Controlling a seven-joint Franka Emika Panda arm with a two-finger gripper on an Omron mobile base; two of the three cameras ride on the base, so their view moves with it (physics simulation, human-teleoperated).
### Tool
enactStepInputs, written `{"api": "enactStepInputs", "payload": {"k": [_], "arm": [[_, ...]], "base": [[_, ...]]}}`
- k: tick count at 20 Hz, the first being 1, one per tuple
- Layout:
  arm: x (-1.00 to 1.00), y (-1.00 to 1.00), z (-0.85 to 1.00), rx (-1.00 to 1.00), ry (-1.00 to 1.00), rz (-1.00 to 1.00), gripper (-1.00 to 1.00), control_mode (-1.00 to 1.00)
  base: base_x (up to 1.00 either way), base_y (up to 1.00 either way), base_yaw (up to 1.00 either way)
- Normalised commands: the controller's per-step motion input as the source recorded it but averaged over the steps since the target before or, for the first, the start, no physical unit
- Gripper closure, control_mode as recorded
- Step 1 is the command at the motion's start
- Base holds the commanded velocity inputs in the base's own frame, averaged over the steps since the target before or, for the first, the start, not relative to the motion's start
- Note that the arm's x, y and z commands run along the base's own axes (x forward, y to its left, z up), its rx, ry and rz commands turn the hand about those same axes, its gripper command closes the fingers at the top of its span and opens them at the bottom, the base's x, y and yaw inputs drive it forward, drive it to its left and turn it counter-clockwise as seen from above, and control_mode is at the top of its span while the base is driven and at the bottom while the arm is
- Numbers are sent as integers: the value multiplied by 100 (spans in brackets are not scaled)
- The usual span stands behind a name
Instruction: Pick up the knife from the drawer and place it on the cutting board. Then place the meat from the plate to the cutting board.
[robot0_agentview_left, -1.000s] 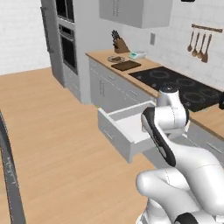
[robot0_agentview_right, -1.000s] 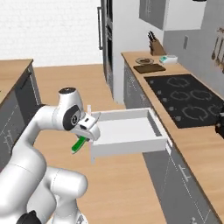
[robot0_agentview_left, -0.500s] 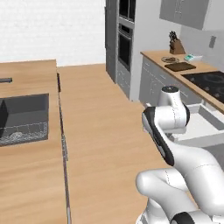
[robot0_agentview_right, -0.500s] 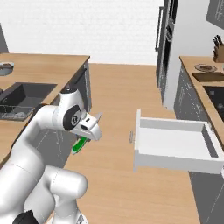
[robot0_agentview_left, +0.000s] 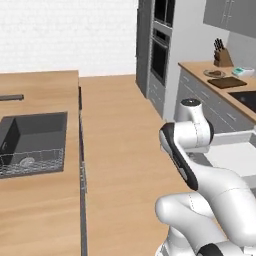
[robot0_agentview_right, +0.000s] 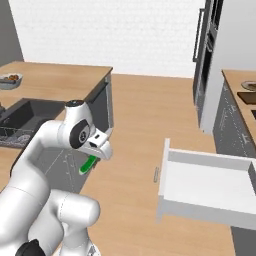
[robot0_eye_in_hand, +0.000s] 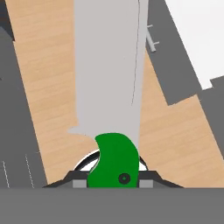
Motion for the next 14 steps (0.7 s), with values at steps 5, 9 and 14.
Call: {"api": "enactStepInputs", "payload": {"k": [5,9,14], "arm": [[0,0,0,0,0,0,100,100],[0,0,0,0,0,0,100,100],[0,0,0,0,0,0,100,100]], "base": [[88,1,0],[91,23,0],[96,3,0]]}}
